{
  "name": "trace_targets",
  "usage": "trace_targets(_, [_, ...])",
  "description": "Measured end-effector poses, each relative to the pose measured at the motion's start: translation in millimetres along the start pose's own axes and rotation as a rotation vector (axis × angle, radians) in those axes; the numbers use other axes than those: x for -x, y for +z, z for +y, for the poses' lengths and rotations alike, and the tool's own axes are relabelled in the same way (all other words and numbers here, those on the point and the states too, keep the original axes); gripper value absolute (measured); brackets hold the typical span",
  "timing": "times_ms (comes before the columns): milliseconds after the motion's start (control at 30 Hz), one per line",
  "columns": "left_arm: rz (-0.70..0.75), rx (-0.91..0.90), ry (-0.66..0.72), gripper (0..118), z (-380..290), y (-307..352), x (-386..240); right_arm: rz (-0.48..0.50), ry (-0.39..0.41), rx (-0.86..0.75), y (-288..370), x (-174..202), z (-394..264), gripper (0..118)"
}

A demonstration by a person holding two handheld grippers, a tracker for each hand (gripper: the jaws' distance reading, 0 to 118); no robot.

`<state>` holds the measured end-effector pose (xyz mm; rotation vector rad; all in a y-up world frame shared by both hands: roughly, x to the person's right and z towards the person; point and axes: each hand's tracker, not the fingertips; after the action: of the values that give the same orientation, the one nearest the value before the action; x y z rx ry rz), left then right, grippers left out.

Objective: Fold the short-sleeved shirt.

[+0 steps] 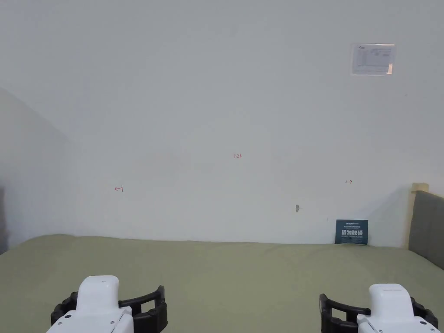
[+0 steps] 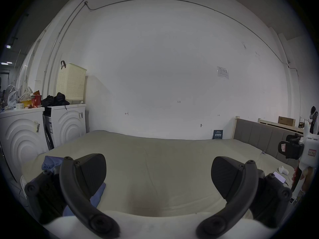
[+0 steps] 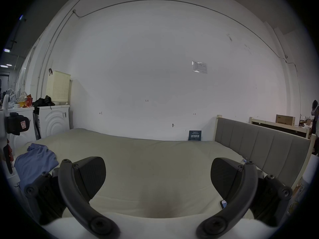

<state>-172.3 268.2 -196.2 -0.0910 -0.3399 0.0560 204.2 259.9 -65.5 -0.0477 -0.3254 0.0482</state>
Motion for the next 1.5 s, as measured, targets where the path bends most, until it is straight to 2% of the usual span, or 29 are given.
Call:
trace_targets(567, [-0.002,-0.019,0.0,118,0,1,1,-0.008,0.002,0.011,-1,1,1,118])
trace_targets(600, [-0.002,-0.021,-0.003,118,0,1,1,-0.012,0.007,0.018,-1,0,0,115])
trace_targets(633, [0.003,-0.027,-0.013,117,0,1,2,-0.007,0.006,0.029,0,-1,0,108])
trace_targets(667, [-0.002,-0.023,-0.01,102,3,7,-4,0.011,-0.001,0.048,1,-3,-2,74])
trace_targets(700, [-0.018,-0.018,-0.005,93,4,9,-5,0.012,-0.005,0.051,1,-4,-4,59])
trace_targets(767, [0.001,-0.036,-0.013,64,2,11,-8,-0.052,0.033,0.07,1,-2,-7,26])
trace_targets(800, [0.065,-0.039,-0.046,2,1,8,-9,-0.103,0.032,0.057,3,-1,-11,0])
trace_targets(833, [0.144,-0.056,-0.062,0,-3,4,-12,-0.049,0.01,0.079,4,-3,-13,0])
trace_targets(867, [0.025,-0.027,-0.007,0,-8,2,-10,-0.003,-0.032,0.104,5,-5,-13,0])
trace_targets(933, [-0.002,-0.002,0.011,0,-11,0,-4,-0.021,-0.011,0.1,6,-2,-11,0])
trace_targets(967, [0.066,-0.009,-0.042,0,-11,2,1,-0.024,0.004,0.092,7,1,-10,0])
trace_targets(1100, [0.085,-0.01,-0.003,0,-3,18,20,0.028,-0.01,0.074,4,21,6,0])
trace_targets(1300, [0.233,-0.047,-0.028,0,18,66,74,0.203,0.007,0.034,-13,92,21,0])
trace_targets(1500, [0.427,-0.027,-0.014,0,25,133,137,0.412,-0.017,0.002,-23,185,33,0])
